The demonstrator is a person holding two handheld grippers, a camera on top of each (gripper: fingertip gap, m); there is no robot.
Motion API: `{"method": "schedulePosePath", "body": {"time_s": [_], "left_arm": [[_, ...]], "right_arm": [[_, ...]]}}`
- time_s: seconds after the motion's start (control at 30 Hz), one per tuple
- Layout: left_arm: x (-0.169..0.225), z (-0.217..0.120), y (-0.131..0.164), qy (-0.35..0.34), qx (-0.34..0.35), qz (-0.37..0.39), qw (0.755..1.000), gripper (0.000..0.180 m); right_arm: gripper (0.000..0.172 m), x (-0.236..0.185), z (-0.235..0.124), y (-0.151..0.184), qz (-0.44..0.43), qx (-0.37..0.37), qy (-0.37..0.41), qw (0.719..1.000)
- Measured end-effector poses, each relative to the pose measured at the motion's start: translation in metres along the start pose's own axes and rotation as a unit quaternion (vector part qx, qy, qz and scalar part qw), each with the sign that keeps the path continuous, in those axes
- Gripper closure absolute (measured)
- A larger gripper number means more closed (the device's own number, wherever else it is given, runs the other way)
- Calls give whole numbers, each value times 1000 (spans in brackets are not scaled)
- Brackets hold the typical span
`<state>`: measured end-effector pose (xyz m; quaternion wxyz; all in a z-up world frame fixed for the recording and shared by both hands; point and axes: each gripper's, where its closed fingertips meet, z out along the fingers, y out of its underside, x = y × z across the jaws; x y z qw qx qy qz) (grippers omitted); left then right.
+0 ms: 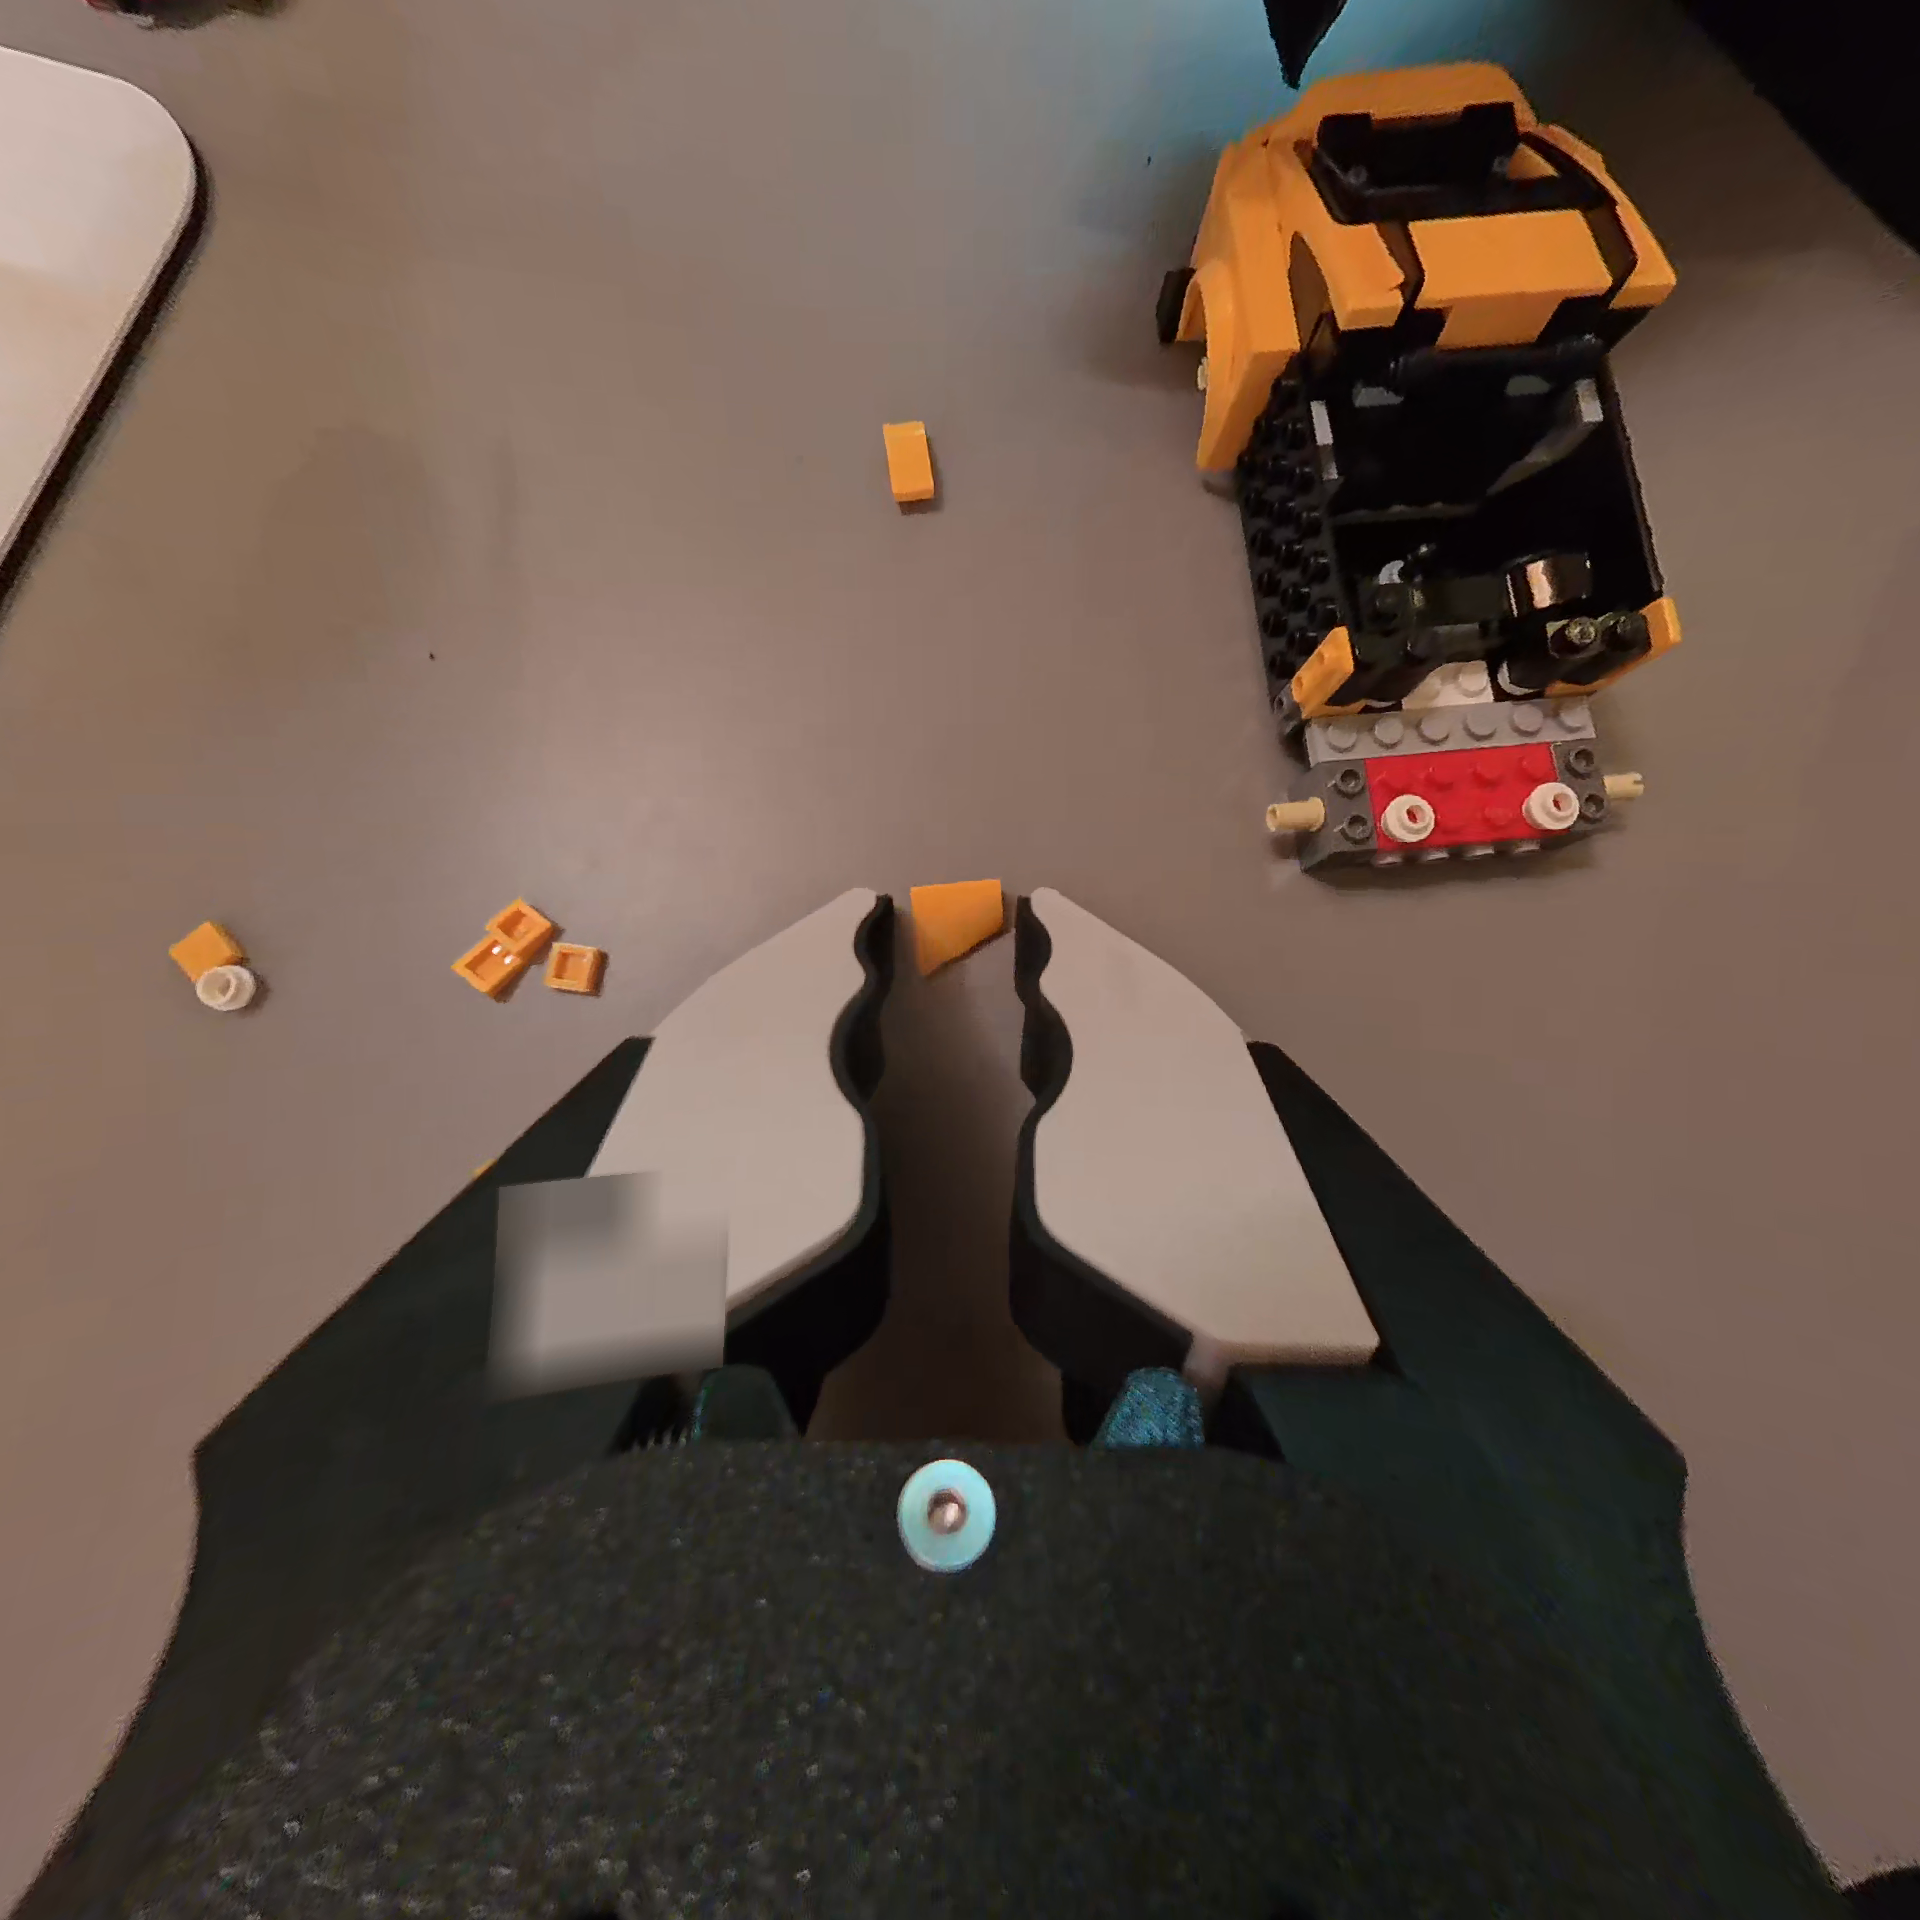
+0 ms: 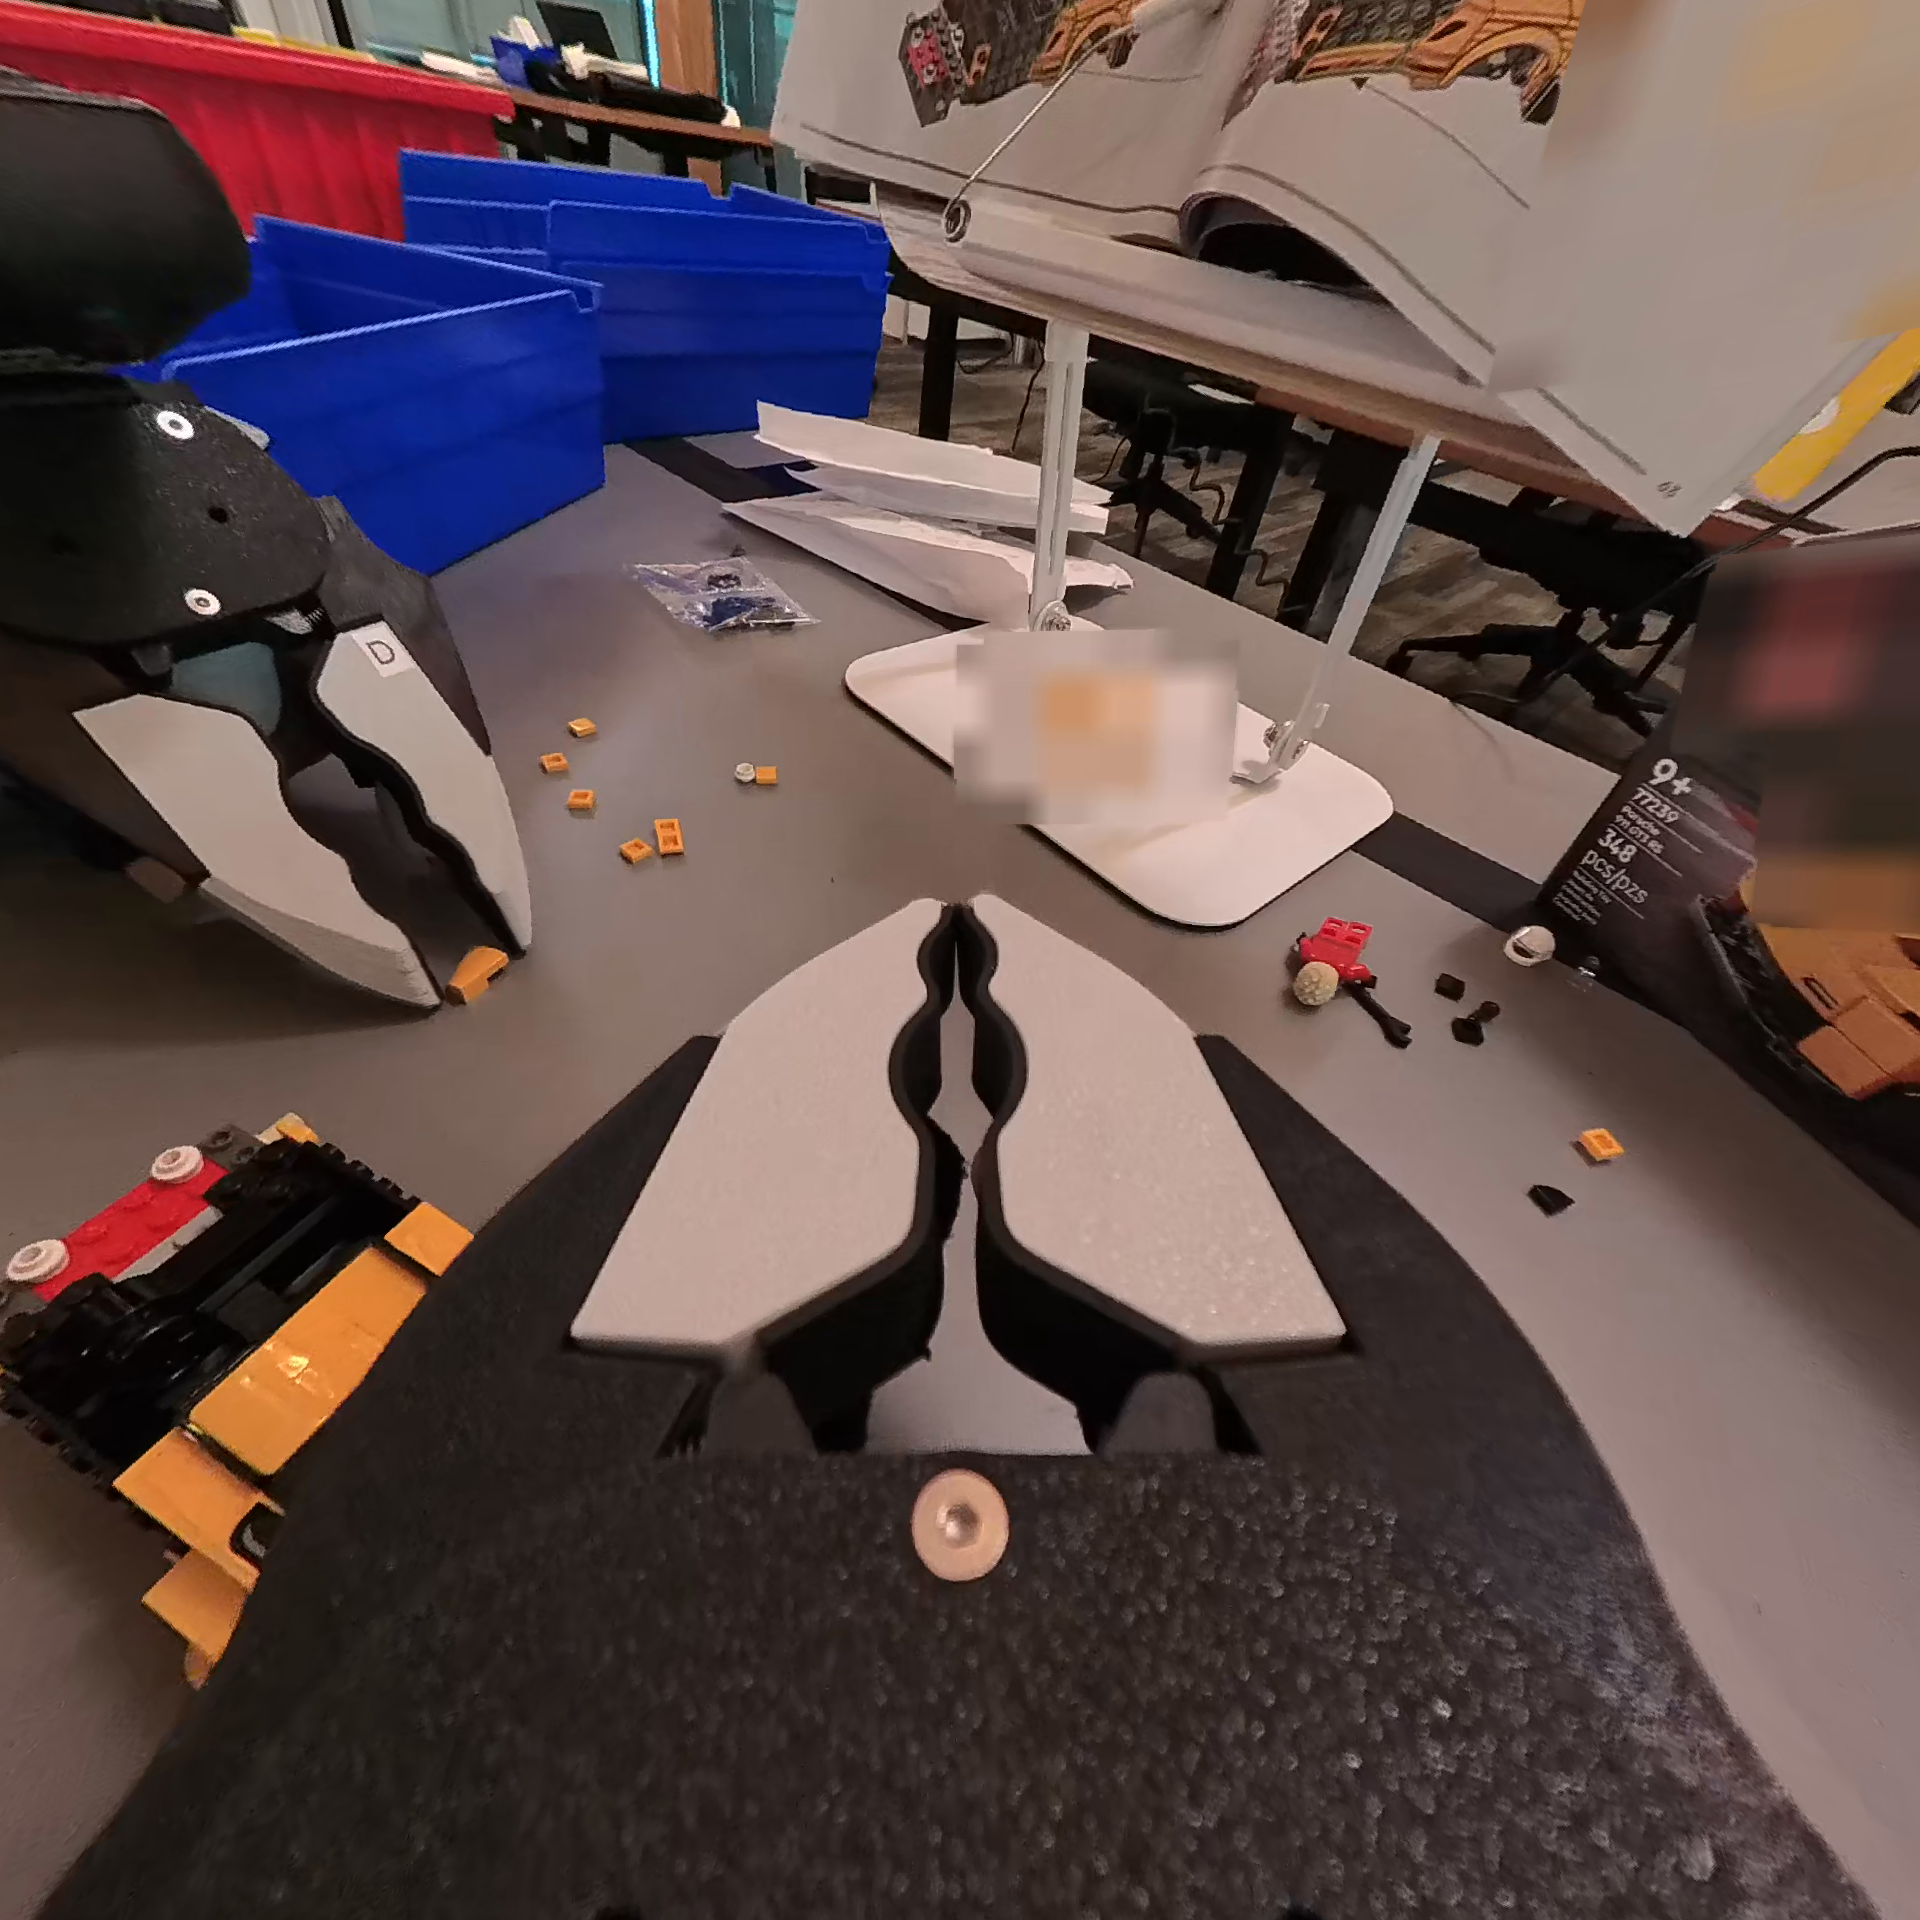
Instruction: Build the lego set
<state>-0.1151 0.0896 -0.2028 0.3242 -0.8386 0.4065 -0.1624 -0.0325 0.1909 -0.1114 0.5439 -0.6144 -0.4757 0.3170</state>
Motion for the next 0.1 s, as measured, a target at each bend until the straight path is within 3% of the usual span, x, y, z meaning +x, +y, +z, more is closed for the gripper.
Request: {"method": "schedulePosePath", "body": {"time_s": [0.1], "left_arm": [[0, 0, 0, -5, -3, 3, 1000, 164]], "right_arm": [[172, 0, 1, 1, -2, -3, 0, 1000]]}}
